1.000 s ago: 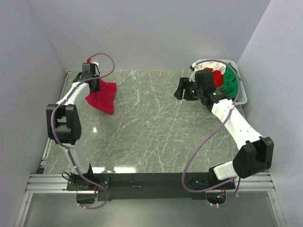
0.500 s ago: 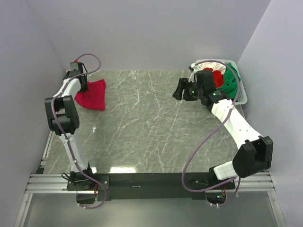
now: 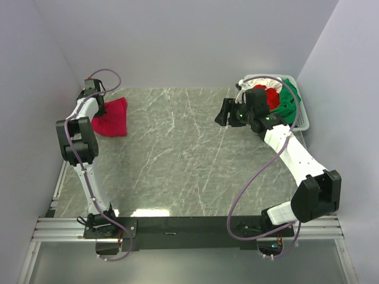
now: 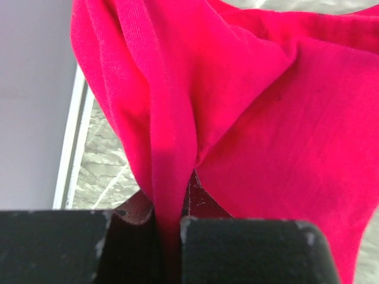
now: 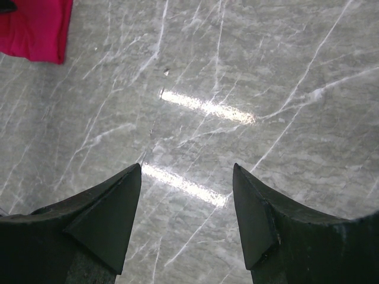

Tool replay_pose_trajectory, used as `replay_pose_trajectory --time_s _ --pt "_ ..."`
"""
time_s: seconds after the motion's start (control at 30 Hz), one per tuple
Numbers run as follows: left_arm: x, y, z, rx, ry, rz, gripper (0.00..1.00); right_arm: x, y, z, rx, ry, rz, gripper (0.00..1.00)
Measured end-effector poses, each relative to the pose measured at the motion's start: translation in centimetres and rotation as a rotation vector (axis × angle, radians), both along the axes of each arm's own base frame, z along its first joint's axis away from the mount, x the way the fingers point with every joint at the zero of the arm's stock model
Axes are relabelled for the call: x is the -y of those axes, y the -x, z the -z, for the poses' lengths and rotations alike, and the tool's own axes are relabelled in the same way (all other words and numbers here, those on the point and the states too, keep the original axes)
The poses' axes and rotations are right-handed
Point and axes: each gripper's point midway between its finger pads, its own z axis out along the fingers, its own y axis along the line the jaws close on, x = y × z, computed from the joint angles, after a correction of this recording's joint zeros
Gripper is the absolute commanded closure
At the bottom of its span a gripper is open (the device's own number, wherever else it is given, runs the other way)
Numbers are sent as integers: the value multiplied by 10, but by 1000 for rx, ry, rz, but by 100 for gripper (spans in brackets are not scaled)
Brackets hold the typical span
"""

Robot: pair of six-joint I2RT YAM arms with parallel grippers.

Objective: Fold and stack the t-shirts
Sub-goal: Neatly place the folded tshirt to the corner

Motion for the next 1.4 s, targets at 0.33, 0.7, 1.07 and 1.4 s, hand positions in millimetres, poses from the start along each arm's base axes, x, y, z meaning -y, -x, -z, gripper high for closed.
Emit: replay_pose_trajectory --time_s 0.33,0.7,1.07,1.4 --pt "-13 -6 1 4 -32 -41 100 0 0 -1 2 -1 -1 30" --pt "-26 -6 6 9 -62 -147 1 0 0 -1 2 -1 0 30" --pt "-21 14 14 59 -46 -219 1 0 0 -1 2 -2 -1 30" --pt "0 43 -27 235 -101 -320 1 -1 3 6 -12 -3 -9 28"
